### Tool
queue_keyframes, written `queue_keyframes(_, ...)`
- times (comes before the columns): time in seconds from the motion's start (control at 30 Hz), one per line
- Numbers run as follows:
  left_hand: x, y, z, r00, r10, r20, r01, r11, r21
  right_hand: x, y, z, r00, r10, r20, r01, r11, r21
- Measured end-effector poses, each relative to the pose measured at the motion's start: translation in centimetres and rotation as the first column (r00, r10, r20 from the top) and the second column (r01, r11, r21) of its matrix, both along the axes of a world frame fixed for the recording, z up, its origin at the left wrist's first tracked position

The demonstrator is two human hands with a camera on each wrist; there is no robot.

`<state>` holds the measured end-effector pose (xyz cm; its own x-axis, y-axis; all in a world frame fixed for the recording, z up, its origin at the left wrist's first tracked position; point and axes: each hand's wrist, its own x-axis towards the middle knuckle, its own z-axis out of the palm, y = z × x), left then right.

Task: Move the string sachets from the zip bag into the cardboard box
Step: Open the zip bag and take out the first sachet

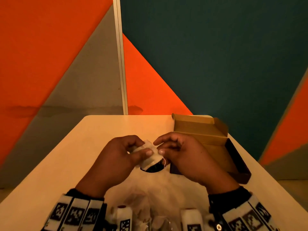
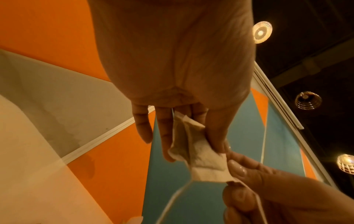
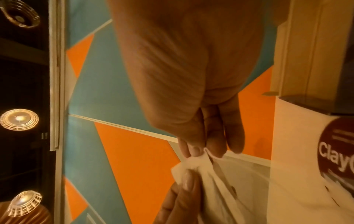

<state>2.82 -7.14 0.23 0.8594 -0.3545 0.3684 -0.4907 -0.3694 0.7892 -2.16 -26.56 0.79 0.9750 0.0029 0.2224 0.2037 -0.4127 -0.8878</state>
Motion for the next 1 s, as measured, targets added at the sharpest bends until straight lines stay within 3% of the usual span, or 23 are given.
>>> queue_keyframes(0.13, 0.5, 0.1, 0.3, 0.998, 0.022, -0.059, -0.023, 1.0, -0.019, 0.1, -0.9, 0.5, 0.999, -0.033, -0.007, 0.032, 0.998, -0.046)
queue_keyframes(0.27, 0.7, 0.7, 0.7, 0.994, 0.07, -0.082, -0.074, 0.997, -0.039, -0.1, -2.5, 0.6, 0.999, -0.047, 0.017, 0.049, 0.974, -0.222)
queue_keyframes(0.47, 1.0, 2.5, 1.6, 0.971, 0.236, -0.026, -0.237, 0.97, -0.052, -0.1, -4.8, 1.0, 0.971, -0.233, 0.049, 0.233, 0.884, -0.406)
queue_keyframes(0.53, 1.0, 2.3, 1.5, 0.974, 0.221, -0.045, -0.223, 0.973, -0.064, -0.1, -4.2, 0.9, 0.967, -0.25, 0.048, 0.251, 0.902, -0.35)
queue_keyframes(0.63, 0.5, 1.0, 1.0, 0.987, 0.154, -0.054, -0.156, 0.987, -0.041, -0.2, -2.0, 0.7, 0.988, -0.147, 0.056, 0.154, 0.974, -0.169)
queue_keyframes(0.73, -0.1, -0.4, 0.6, 0.99, 0.102, -0.094, -0.11, 0.99, -0.093, -0.3, 0.1, 0.3, 0.995, -0.08, 0.065, 0.091, 0.981, -0.174)
queue_keyframes(0.83, -0.6, -1.2, 0.4, 0.989, 0.078, -0.128, -0.104, 0.972, -0.212, 0.1, 0.6, -0.3, 0.978, -0.166, 0.123, 0.185, 0.968, -0.171)
queue_keyframes(1.0, -0.7, -1.9, 0.2, 0.978, 0.026, -0.206, -0.108, 0.912, -0.395, 0.5, 0.7, -0.5, 0.953, -0.264, 0.149, 0.26, 0.965, 0.041)
